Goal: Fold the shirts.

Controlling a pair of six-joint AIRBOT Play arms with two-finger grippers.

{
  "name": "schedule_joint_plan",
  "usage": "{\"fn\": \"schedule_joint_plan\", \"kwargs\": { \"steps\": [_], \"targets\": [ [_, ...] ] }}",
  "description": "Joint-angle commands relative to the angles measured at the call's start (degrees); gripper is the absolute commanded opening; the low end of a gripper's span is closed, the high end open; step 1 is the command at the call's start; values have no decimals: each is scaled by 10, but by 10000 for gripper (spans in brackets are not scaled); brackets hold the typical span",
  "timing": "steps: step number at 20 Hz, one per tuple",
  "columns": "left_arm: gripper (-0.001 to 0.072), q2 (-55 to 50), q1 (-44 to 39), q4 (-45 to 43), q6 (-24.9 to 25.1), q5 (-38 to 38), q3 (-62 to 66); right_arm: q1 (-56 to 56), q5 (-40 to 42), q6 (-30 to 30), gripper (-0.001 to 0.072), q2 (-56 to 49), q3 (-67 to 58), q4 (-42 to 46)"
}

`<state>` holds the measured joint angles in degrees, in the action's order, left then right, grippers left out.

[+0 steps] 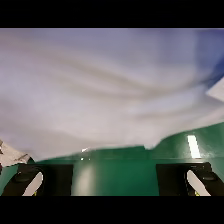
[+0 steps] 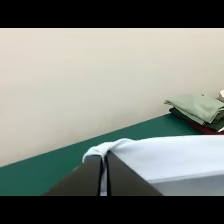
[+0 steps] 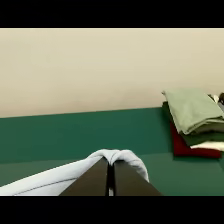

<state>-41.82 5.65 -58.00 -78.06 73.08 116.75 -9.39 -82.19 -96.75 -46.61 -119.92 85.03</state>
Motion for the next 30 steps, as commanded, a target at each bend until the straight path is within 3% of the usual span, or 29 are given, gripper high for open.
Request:
{"fn": "schedule_joint_plan", "kwargs": {
  "steps": [1,5,8,13,19,23,26,30],
  "targets": [
    [23,-6,0,-45,-9,44,-65,0,-93,-23,17,-94,-42,56],
    [24,-52,0,-85,-20,83,-240,0,-149,-22,17,-199,79,-3],
    [24,-102,0,-84,-15,31,-393,9,-130,8,17,-280,153,-42],
    [24,-184,0,-85,44,-183,-536,49,48,34,17,-375,256,-45],
    [24,-280,0,-82,51,-287,-538,79,250,34,17,-422,324,-45],
    [24,-305,0,-94,55,-228,-539,89,220,38,17,-422,328,-26],
    [24,-312,0,-106,95,-161,-554,89,190,39,17,-422,352,-9],
    [25,-313,0,-110,95,-176,-591,89,229,43,18,-422,417,-11]
  ]
}}
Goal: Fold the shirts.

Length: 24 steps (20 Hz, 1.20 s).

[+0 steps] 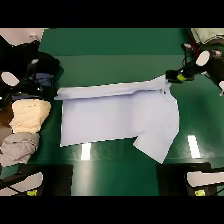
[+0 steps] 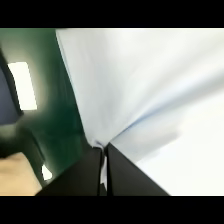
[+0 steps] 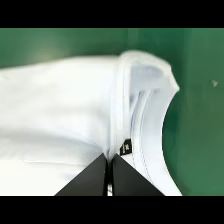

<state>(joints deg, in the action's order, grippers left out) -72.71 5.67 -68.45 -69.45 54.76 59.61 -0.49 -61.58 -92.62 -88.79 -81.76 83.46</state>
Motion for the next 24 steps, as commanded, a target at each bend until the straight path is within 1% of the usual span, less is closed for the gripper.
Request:
{"fn": "schedule_joint_plan", "kwargs": {
  "steps": [1,4,5,6,7,10,12,13,15,19,21,23,24],
  "targets": [
    [25,-4,0,-6,8,4,-20,0,33,1,19,0,44,5],
    [26,-4,0,2,2,-2,-19,-8,34,1,24,0,45,-1],
    [62,-4,0,7,2,1,-19,-9,29,1,139,0,42,-4],
    [328,-3,0,7,-4,6,-19,-13,21,1,377,0,35,-5],
    [497,-3,2,3,-14,17,-19,-19,-1,2,471,0,22,-9],
    [506,1,2,-54,-62,120,-13,-41,-80,4,469,26,1,-14],
    [507,11,2,-58,-71,186,-16,-57,-108,19,465,60,22,-14],
    [507,26,2,-58,-74,203,-29,-63,-115,22,465,85,45,-14],
    [506,79,2,-58,-107,208,-80,-73,-124,32,465,132,92,-14],
    [499,198,1,-57,-163,211,-223,-75,-116,32,463,200,165,-15],
    [499,231,1,-47,-163,207,-280,-67,-115,32,463,212,179,-15],
    [499,233,1,-28,-161,200,-311,-63,-115,31,463,213,179,-16],
    [499,233,1,-21,-161,188,-322,-60,-116,32,463,213,179,-31]
  ]
}}
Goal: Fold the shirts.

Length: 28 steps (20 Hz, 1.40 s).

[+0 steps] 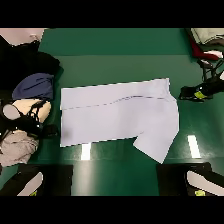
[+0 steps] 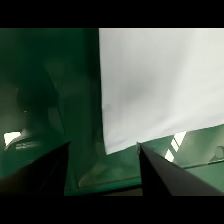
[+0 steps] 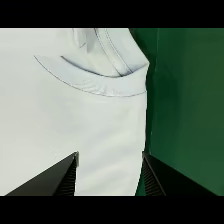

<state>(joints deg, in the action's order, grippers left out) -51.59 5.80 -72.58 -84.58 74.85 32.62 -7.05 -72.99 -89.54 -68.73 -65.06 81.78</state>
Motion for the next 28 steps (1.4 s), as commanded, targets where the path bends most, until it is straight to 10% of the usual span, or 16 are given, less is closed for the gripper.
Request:
{"fn": "schedule_joint_plan", "kwargs": {
  "steps": [1,12,15,28],
  "targets": [
    [499,22,0,22,-9,-25,-58,6,-2,1,463,13,12,-24],
    [497,22,-104,6,-71,-88,-66,6,-3,1,463,13,12,-28],
    [25,22,-104,9,-65,-83,-66,6,-22,1,463,13,12,-27],
    [25,22,-104,10,-45,-84,-4,6,-161,-31,463,125,286,-28]
  ]
}}
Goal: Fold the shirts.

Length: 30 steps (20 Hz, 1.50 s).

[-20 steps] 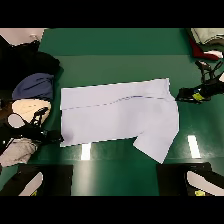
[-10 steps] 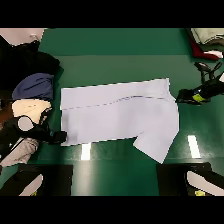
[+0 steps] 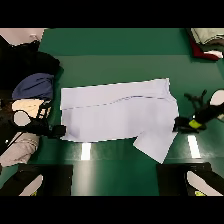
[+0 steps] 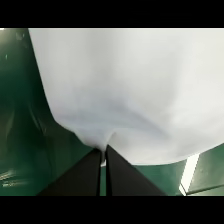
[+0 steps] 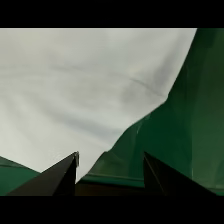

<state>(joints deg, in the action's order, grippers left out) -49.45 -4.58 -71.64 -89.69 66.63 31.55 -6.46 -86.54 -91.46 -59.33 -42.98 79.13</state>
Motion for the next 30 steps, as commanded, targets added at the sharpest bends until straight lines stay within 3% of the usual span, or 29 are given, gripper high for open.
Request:
{"fn": "schedule_joint_plan", "kwargs": {
  "steps": [1,8,16,19,21,22,25,30],
  "targets": [
    [25,0,0,1,9,-2,7,0,-24,-13,463,45,86,-2],
    [25,1,0,1,12,-2,7,0,71,-22,463,82,167,-77],
    [24,1,0,3,16,0,7,0,127,-22,432,2,123,-70],
    [24,0,0,3,16,-1,7,0,129,-21,301,-11,105,-71],
    [25,1,0,3,16,0,7,0,134,-21,92,1,104,-70],
    [24,1,0,3,16,0,7,0,133,-20,23,15,104,-69],
    [24,9,0,1,32,23,27,0,90,-19,19,75,103,-69],
    [23,9,0,19,58,162,138,0,-42,-45,17,182,43,-69]
  ]
}}
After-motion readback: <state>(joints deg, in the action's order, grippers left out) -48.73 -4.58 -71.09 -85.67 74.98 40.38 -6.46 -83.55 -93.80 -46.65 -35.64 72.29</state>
